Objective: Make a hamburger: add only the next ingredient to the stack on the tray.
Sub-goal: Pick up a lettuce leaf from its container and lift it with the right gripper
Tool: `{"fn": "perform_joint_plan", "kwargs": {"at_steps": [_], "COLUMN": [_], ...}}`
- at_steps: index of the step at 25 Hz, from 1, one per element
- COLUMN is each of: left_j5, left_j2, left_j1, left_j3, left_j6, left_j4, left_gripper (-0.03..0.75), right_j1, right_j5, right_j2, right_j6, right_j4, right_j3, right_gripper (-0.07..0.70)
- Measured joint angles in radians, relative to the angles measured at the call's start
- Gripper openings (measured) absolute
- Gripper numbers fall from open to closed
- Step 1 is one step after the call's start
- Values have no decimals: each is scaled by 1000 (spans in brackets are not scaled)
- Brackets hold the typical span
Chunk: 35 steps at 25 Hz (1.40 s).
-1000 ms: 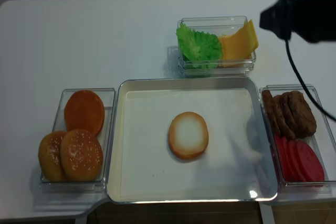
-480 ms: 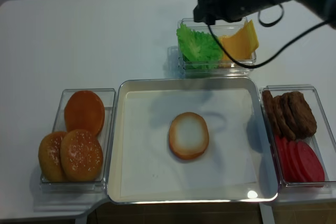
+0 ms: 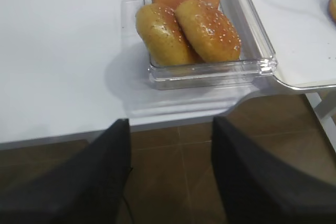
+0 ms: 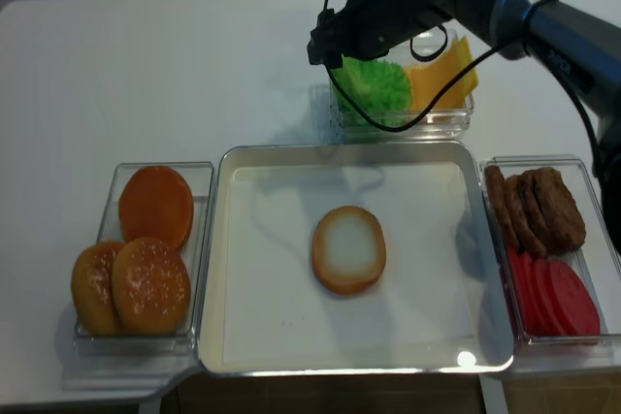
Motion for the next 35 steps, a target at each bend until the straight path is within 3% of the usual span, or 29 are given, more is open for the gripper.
{"fn": "perform_joint_plan", "kwargs": {"at_steps": [7,17,24,35], "left_j5": [0,0,0,0], "left_j2": [0,0,0,0], "left_j1": [0,0,0,0], "left_j3": [0,0,0,0], "left_j6": [0,0,0,0], "left_j4": [0,0,0,0], "left_gripper": [372,372,372,372], "right_j1": [2,2,2,2], "right_j5": [4,44,44,76], "right_j2": [17,17,17,-25], "right_j6": [0,0,0,-2], "right_j4": [-55,-77,-83,-140], "right_j3": [-2,-5,-6,-6], "right_gripper": [476,192,48,22]}}
